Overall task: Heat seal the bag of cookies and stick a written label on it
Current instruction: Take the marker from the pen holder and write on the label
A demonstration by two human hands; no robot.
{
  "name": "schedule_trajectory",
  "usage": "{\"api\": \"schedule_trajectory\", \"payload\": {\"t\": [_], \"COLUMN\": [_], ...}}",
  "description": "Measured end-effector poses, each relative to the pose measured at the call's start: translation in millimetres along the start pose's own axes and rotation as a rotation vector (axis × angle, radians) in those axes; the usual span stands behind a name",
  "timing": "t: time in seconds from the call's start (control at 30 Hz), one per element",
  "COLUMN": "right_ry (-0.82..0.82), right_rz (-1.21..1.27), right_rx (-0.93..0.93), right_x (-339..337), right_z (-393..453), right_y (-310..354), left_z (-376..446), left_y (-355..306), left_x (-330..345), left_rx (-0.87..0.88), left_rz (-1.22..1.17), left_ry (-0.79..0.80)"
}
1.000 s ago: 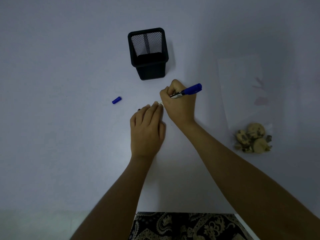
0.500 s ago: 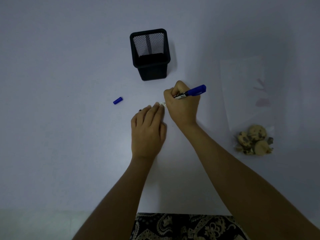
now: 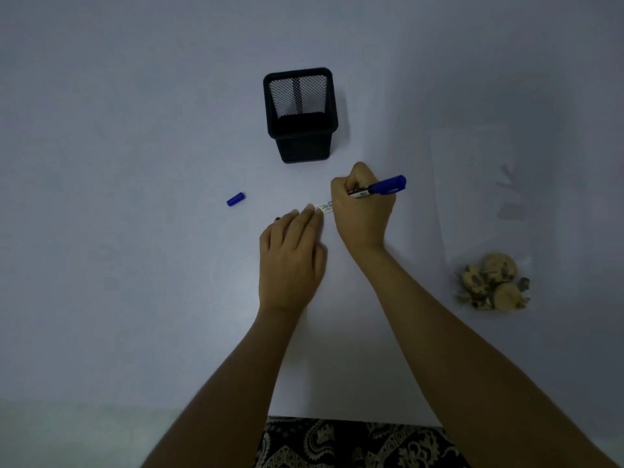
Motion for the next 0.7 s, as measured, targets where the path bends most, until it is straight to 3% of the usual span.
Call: {"api": "schedule_trajectory", "payload": {"t": [0.33, 0.7], "right_ry": [0.003, 0.046], "right_rz": [0.072, 0.383], "right_rx": [0.259, 0.760], "right_x": [-14.4, -41.0], "right_z": [13.5, -4.3], "right_y": [12.3, 0.8], "left_z": [1.7, 36.5], "left_y": [0.5, -4.0], "left_x": [-4.3, -26.0], "left_rx": [-0.029, 0.051], "left_rz": [0.001, -0.060], "left_ry": [0.097, 0.111]}}
Point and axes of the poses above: each hand's wrist, its own z-axis towards the middle knuckle, its own x-axis out of the palm, y = z × x, the point moved 4 cm from there along z, towards the middle knuckle, and after that the axes turned 7 degrees about -z, right-handed, at the moved point
